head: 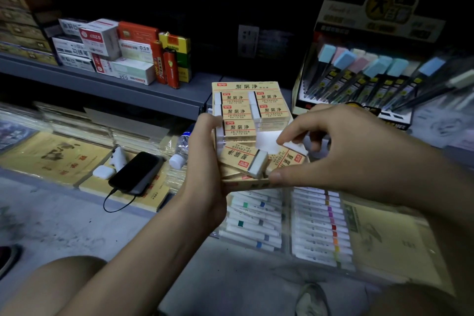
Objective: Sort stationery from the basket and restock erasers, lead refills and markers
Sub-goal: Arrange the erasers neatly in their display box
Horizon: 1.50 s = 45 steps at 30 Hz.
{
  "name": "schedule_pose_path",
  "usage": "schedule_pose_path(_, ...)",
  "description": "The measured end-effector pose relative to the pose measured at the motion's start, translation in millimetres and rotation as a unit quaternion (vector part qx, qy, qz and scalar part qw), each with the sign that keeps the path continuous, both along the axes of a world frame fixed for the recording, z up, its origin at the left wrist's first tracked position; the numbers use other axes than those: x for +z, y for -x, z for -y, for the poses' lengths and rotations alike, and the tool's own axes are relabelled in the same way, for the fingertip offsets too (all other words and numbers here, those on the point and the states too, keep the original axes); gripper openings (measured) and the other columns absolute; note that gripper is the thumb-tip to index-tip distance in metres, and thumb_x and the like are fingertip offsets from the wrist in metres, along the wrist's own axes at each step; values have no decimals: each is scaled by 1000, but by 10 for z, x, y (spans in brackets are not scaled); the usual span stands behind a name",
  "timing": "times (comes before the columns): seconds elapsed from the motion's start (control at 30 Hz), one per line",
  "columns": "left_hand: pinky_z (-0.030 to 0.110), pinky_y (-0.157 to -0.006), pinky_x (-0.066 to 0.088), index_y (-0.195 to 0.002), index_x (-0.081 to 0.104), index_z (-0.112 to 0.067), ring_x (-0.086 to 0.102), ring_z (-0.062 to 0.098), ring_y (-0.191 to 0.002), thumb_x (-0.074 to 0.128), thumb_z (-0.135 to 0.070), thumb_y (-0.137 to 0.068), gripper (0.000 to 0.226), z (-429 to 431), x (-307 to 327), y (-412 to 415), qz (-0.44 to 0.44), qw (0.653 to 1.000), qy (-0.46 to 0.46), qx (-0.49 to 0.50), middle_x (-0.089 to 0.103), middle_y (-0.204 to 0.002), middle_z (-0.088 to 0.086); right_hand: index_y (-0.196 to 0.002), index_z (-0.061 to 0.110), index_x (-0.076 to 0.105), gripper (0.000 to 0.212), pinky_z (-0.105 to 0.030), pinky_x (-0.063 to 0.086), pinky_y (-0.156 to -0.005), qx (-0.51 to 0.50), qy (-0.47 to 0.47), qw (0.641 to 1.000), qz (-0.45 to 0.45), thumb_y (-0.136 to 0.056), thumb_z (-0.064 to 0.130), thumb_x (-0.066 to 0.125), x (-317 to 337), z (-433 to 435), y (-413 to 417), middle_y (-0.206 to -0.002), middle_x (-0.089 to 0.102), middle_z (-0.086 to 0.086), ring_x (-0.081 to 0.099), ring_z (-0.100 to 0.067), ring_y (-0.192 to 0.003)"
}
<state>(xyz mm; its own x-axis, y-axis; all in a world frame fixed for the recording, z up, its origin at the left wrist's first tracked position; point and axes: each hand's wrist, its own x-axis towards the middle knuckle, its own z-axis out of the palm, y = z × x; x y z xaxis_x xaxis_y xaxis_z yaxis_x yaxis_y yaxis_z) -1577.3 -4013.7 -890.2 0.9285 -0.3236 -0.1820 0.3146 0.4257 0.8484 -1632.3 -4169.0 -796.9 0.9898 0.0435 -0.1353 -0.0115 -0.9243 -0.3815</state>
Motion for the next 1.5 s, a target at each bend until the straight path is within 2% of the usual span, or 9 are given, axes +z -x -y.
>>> schedule_pose_path(0.13, 33, -64, 57, -104, 78, -19, 75, 23, -73, 36, -49, -101, 52, -8, 26, 1, -12, 1000, -12, 2, 79, -91, 8, -104, 40, 72, 57, -32, 58, -74, -17, -52, 997, 55, -57, 71, 73, -16, 63, 34, -92, 68, 13, 65, -4, -80)
schedule_pose_path(0.33, 44, -84, 58, -116, 75, -21, 77, 29, -90, 37, -54, -101, 52, -29, 60, 8, -18, 1000, -12, 7, 80, -101, 8, -102, 15, 75, 15, -35, 64, -70, -85, -359, 919, 137, -90, 23, 72, -98, 182, -50, -95, 76, -7, 76, -23, -81)
schedule_pose_path(0.47, 40, -76, 59, -116, 74, -21, 78, 28, -88, 36, -53, -101, 52, -35, 87, 33, -26, 1000, -8, 4, 80, -101, 7, -91, 4, 75, 27, -31, 64, -75, -163, -455, 870, 98, -99, 5, 50, -242, 181, -149, -92, 78, -12, 77, -24, -90)
schedule_pose_path(0.63, 42, -80, 58, -115, 75, -21, 77, 28, -90, 39, -53, -100, 50, -31, 105, 42, -33, 999, -7, 16, 79, -103, 7, -99, 17, 74, 16, -30, 62, -74, -107, -341, 921, 153, -99, 8, 61, -302, 175, -174, -94, 78, 2, 76, -12, -80)
schedule_pose_path(0.8, 41, -78, 56, -113, 77, -19, 76, 27, -82, 41, -52, -100, 50, -36, 101, 34, -32, 999, -16, 17, 80, -100, 9, -102, 31, 77, 13, -6, 39, -67, -9, -167, 962, 215, -91, 25, 75, -351, 143, -155, -96, 63, 15, 57, 6, -80)
schedule_pose_path(0.93, 43, -80, 55, -113, 76, -19, 76, 29, -85, 43, -52, -100, 49, -38, 107, 34, -37, 999, -14, 11, 79, -102, 11, -104, 34, 78, 19, -14, 45, -76, 20, -60, 966, 249, -87, 25, 80, -358, 160, -146, -98, 70, 22, 59, 7, -89)
schedule_pose_path(1.0, 44, -80, 55, -112, 77, -19, 75, 29, -84, 44, -51, -99, 48, -40, 104, 31, -40, 999, -11, 14, 79, -101, 10, -104, 33, 80, 21, -24, 50, -80, 27, -51, 960, 275, -86, 23, 81, -356, 156, -144, -97, 72, 20, 61, 2, -92)
schedule_pose_path(1.3, 48, -87, 55, -115, 76, -18, 76, 33, -94, 42, -52, -99, 50, -36, 125, 47, -45, 999, -21, 14, 79, -106, 11, -104, 25, 82, 22, -27, 54, -88, 62, -33, 959, 274, -86, 12, 80, -384, 167, -164, -98, 70, 15, 61, 0, -94)
schedule_pose_path(1.5, 37, -71, 58, -117, 75, -17, 76, 27, -80, 40, -51, -100, 51, -48, 110, 40, -46, 999, -17, 8, 79, -100, 11, -113, 28, 79, 23, -22, 49, -89, 73, -2, 963, 261, -91, 22, 75, -445, 124, -195, -105, 63, 17, 57, 0, -98)
